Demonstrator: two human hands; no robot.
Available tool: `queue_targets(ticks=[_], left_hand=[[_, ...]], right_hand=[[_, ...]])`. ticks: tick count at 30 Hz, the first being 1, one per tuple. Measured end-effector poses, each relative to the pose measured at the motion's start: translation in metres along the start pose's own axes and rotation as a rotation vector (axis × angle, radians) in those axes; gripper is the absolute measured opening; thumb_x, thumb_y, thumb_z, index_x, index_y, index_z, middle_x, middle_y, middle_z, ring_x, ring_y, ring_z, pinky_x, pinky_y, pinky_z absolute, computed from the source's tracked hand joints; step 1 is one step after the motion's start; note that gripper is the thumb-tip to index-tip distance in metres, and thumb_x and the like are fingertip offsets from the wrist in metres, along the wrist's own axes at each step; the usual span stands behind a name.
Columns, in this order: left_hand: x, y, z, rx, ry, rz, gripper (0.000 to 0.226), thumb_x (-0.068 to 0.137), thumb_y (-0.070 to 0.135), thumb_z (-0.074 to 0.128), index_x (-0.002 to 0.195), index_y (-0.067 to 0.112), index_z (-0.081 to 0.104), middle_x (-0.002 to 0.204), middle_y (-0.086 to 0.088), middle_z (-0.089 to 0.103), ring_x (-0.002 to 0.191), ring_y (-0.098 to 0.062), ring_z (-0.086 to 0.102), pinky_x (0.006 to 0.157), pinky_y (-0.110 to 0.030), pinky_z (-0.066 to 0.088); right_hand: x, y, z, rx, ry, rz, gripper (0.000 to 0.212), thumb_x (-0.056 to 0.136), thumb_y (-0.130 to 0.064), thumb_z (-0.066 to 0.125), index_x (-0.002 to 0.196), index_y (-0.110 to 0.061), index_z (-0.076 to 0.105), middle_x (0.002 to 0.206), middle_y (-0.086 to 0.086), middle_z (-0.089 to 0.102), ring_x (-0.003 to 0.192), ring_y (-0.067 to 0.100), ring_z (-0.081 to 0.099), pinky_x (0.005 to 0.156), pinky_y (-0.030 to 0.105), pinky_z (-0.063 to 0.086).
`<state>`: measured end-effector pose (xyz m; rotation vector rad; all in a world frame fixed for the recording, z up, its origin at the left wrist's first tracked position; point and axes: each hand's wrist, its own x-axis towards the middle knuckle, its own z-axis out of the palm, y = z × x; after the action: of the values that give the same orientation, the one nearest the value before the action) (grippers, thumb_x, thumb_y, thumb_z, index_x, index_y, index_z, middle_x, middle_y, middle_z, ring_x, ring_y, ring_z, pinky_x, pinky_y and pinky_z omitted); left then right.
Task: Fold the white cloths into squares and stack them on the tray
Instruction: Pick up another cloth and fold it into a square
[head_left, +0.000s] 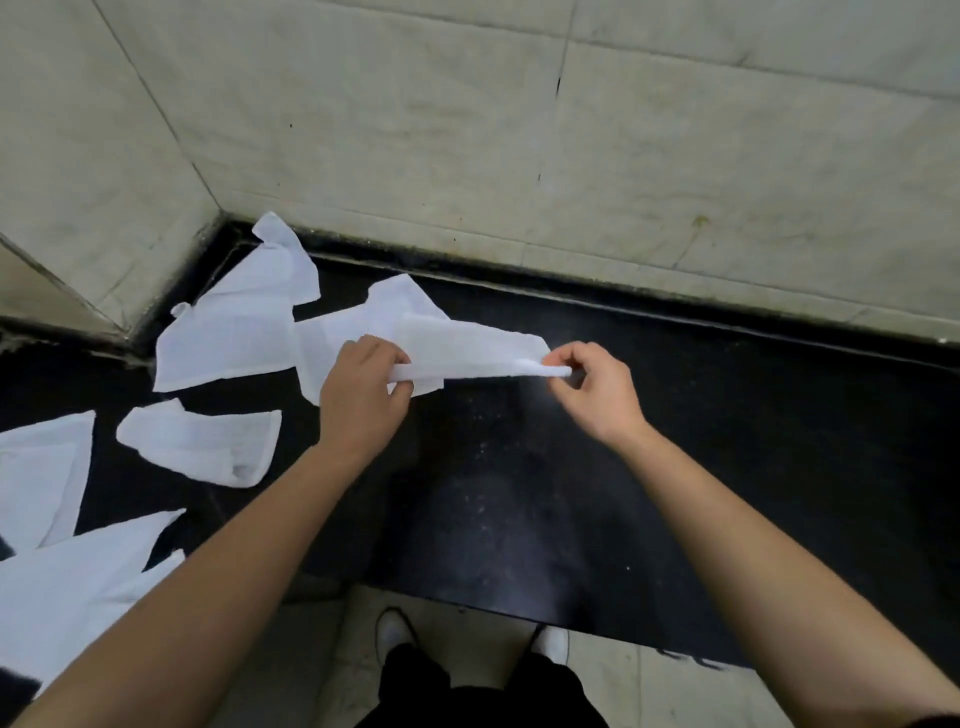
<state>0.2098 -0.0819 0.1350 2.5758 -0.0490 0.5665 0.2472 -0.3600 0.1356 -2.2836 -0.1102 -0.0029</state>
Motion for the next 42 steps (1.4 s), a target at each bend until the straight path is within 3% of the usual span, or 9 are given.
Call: queue_targets(ticks=[6,13,17,22,28,31,34,38,42], left_hand=[[-0.107,-0.027,0.058,0.057,-0.387,0.094,0.026,0.060,-0.005,0.077,0.078,0.011,0.066,0.084,-0.003,0.064,0.073,-0.027,0.057,0.055,-0.034,0.048],[-0.191,-0.030,0.073,0.067,-0.527,0.050,0.019,0.068,-0.002,0.077,0.078,0.011,0.067,0.086,-0.002,0.066,0.075,-0.023,0.059,0.054,-0.034,0.050],[-0.199,-0.031,0.074,0.069,-0.523,0.052,0.025,0.069,-0.005,0.076,0.088,0.009,0.070,0.089,-0.004,0.067,0.078,-0.024,0.061,0.058,-0.032,0.051],[-0.200,-0.037,0.074,0.084,-0.554,0.068,0.029,0.067,-0.007,0.078,0.093,0.003,0.070,0.094,-0.009,0.065,0.079,-0.025,0.062,0.060,-0.034,0.056],[-0.189,-0.041,0.074,0.195,-0.663,0.229,0.023,0.056,0.000,0.083,0.072,0.008,0.069,0.078,-0.006,0.062,0.065,-0.023,0.058,0.052,-0.033,0.051],[-0.181,-0.038,0.069,0.186,-0.707,0.268,0.012,0.060,0.012,0.074,0.070,0.014,0.067,0.076,-0.001,0.062,0.069,-0.022,0.058,0.054,-0.030,0.046],[-0.164,-0.032,0.060,0.041,-0.668,0.097,0.006,0.074,0.016,0.064,0.080,0.016,0.066,0.080,0.004,0.062,0.078,-0.016,0.056,0.062,-0.028,0.047],[-0.120,-0.020,0.063,-0.158,-0.571,-0.295,0.009,0.086,0.018,0.067,0.093,0.022,0.063,0.085,0.009,0.061,0.080,-0.008,0.055,0.068,-0.026,0.045],[-0.080,-0.022,0.085,-0.367,-0.438,-0.625,0.013,0.088,0.013,0.066,0.098,0.021,0.064,0.089,0.006,0.064,0.084,-0.010,0.062,0.076,-0.024,0.046]], right_hand=[[-0.076,0.085,0.051,-0.202,-0.318,0.192,0.045,0.082,-0.010,0.063,0.123,-0.029,0.064,0.104,-0.006,0.065,0.094,0.016,0.062,0.083,0.027,0.049],[-0.135,0.116,0.068,-0.376,-0.465,0.044,0.043,0.085,-0.018,0.064,0.128,-0.025,0.062,0.111,-0.003,0.064,0.113,0.019,0.049,0.086,0.028,0.045],[-0.145,0.124,0.065,-0.403,-0.463,-0.092,0.037,0.082,-0.023,0.066,0.119,-0.020,0.067,0.112,0.000,0.067,0.116,0.023,0.053,0.093,0.035,0.051],[-0.149,0.126,0.057,-0.497,-0.483,-0.256,0.011,0.080,-0.015,0.070,0.091,-0.017,0.071,0.101,0.004,0.066,0.106,0.026,0.062,0.078,0.041,0.057],[-0.160,0.134,0.049,-0.521,-0.489,-0.367,0.015,0.077,-0.018,0.075,0.092,-0.017,0.075,0.101,0.003,0.066,0.099,0.025,0.065,0.077,0.038,0.058],[-0.159,0.130,0.043,-0.508,-0.547,-0.259,0.019,0.083,-0.026,0.065,0.097,-0.021,0.076,0.105,-0.002,0.067,0.103,0.020,0.061,0.084,0.034,0.055],[-0.148,0.122,0.034,-0.335,-0.496,0.009,0.016,0.082,-0.029,0.064,0.094,-0.027,0.075,0.098,-0.008,0.067,0.093,0.012,0.062,0.079,0.032,0.054],[-0.120,0.119,0.034,0.003,-0.243,0.344,0.011,0.083,-0.023,0.073,0.091,-0.030,0.076,0.089,-0.012,0.072,0.083,0.005,0.066,0.078,0.021,0.053],[-0.089,0.118,0.038,0.192,-0.075,0.521,0.012,0.085,-0.022,0.074,0.095,-0.029,0.077,0.083,-0.008,0.073,0.075,0.004,0.065,0.071,0.010,0.050]])
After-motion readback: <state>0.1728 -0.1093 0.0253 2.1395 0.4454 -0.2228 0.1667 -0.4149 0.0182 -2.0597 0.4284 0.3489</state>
